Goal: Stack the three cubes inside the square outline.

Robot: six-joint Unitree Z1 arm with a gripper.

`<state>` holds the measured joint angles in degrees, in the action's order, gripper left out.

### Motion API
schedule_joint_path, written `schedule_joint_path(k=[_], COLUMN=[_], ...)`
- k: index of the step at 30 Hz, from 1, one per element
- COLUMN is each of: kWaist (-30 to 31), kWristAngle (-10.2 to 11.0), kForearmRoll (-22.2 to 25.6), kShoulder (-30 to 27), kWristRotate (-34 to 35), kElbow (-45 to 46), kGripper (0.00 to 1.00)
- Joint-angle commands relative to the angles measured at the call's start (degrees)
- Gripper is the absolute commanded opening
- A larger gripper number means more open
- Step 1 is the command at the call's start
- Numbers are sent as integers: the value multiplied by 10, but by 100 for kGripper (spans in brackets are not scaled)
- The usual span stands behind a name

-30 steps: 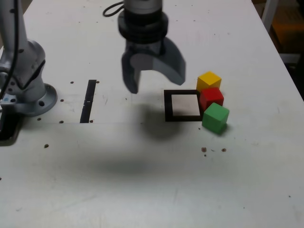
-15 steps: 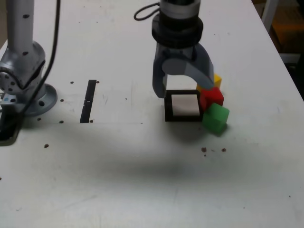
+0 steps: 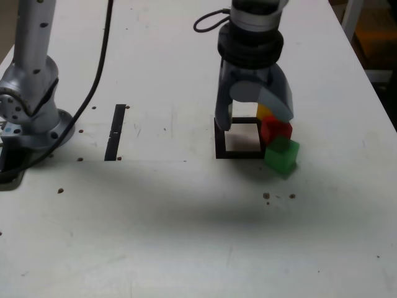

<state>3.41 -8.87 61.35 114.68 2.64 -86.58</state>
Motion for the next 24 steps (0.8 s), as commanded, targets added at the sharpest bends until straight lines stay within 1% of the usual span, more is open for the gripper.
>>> schedule_joint_path(k=[1, 15, 24], kWaist=[-3, -3, -5], kWristAngle=[-3, -34, -43], kForearmRoll=[1, 6, 11], kShoulder=[9, 49, 65], kWristRotate=[-3, -19, -25], kElbow=[-8, -52, -65], kGripper=[90, 89, 88])
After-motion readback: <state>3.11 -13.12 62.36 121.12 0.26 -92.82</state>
